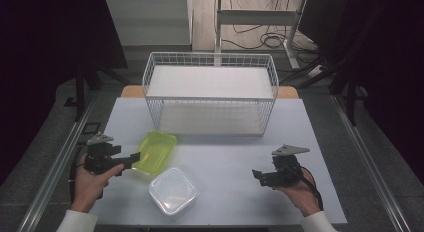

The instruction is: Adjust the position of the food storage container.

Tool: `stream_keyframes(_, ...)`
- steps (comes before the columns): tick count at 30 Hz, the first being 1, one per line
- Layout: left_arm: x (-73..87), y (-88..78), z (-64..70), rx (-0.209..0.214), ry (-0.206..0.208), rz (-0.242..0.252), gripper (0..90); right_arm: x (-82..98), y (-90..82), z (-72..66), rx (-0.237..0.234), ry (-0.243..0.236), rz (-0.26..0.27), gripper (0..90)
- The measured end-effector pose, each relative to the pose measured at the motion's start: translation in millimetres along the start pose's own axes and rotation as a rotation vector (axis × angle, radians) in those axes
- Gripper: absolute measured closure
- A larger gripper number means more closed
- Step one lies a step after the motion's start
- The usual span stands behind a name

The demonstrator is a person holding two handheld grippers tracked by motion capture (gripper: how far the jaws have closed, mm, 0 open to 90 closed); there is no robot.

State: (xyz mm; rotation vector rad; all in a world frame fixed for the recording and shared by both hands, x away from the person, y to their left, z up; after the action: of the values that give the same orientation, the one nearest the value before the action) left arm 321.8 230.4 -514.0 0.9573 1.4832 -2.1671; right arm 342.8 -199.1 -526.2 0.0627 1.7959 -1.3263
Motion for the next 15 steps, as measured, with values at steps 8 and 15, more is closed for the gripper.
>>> stream_keyframes(8,0.5,1.8,-0.2,-0.003,-0.011,-0.005,20.6,1.9,1.9,-1.1,-0.005,-0.015,-0.007,11.6)
stream_keyframes(15,0.5,8.5,-2.6,-0.010,-0.016,-0.034,27.8,6.9,5.9,3.0,0.006,-0.025,-0.037,11.9)
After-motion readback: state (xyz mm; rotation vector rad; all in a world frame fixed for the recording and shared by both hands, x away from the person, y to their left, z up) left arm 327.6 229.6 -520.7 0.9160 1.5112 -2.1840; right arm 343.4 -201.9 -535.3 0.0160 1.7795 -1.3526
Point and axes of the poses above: each handheld gripper's, and its own axes: y roughly forward along the jaws, x roughly out of its underside, z roughly to its right, the point moved 9 cm from there along y, roughly forward along the jaws, and after that the axes turned 2 degrees about -z, right-handed, at the moved point
